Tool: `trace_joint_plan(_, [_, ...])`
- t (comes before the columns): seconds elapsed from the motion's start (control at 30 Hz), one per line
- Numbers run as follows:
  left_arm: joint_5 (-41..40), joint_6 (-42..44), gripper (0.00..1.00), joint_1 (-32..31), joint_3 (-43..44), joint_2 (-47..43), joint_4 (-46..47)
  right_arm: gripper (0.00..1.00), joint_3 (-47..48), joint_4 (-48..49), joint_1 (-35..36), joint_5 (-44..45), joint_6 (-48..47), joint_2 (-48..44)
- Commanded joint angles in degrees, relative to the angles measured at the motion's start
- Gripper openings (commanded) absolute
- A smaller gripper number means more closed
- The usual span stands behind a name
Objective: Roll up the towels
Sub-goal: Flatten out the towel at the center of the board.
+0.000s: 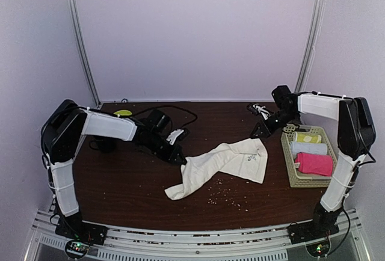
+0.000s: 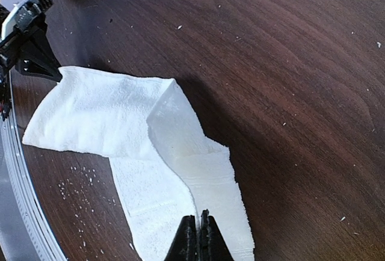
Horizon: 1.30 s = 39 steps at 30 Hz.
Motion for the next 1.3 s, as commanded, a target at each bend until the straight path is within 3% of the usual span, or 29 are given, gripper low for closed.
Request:
trace_joint_plan(0.0, [-17.09, 8.86, 0.0, -0.07, 8.92, -12.7, -12.11, 0.0, 5.23, 2.42, -1.7, -0.56, 4.09, -2.21])
trace_joint_plan(0.1, [-27.84, 14.45, 0.0, -0.26, 18.11, -18.6, -21.99, 0.0, 11.18, 2.83, -3.81, -1.71, 6.91, -3.69])
trace_joint_plan(0.2, [-33.01, 17.02, 0.0, -0.89, 27.13, -21.47, -29.28, 0.0, 16.21, 5.05, -5.41, -4.3, 10.65, -5.43])
trace_joint_plan(0.27, [-33.95, 17.82, 0.0, -1.63, 28.44, -23.58, -31.15, 0.0, 17.17, 7.41, -5.58, -5.69, 12.01, -7.34])
trace_joint_plan(0.37, [-30.61, 17.96, 0.0, -3.12, 23.69, -26.17, -31.85, 0.0, 13.48, 12.18, -5.53, -6.88, 12.19, -11.01])
trace_joint_plan(0.5, [-26.85, 16.5, 0.05, -6.64, 10.03, -26.8, -30.53, 0.0, 2.23, 15.42, -5.54, -9.9, 5.73, -14.71])
trace_joint_plan(0.6, [-24.3, 14.42, 0.16, -10.79, 0.54, -25.67, -26.87, 0.0, -5.8, 13.35, -5.08, -8.68, -3.35, -14.75])
trace_joint_plan(0.73, [-20.72, 13.74, 0.35, -12.46, -4.74, -26.88, -23.97, 0.0, -11.76, 4.28, -4.74, -6.43, -17.38, -12.41])
trace_joint_plan(0.93, [-25.42, 17.01, 0.44, -12.46, -7.09, -28.86, -23.62, 0.0, -17.21, 1.98, -4.76, -5.75, -20.85, -15.41])
trace_joint_plan(1.07, [-30.29, 23.14, 0.44, -12.49, -7.23, -23.27, -20.42, 0.0, -18.02, 3.72, -4.69, -5.87, -19.75, -16.85])
trace_joint_plan(1.27, [-35.4, 28.15, 0.45, -10.97, 0.39, -12.09, -18.32, 0.0, -16.36, 1.83, -4.74, -7.84, -20.05, -14.83])
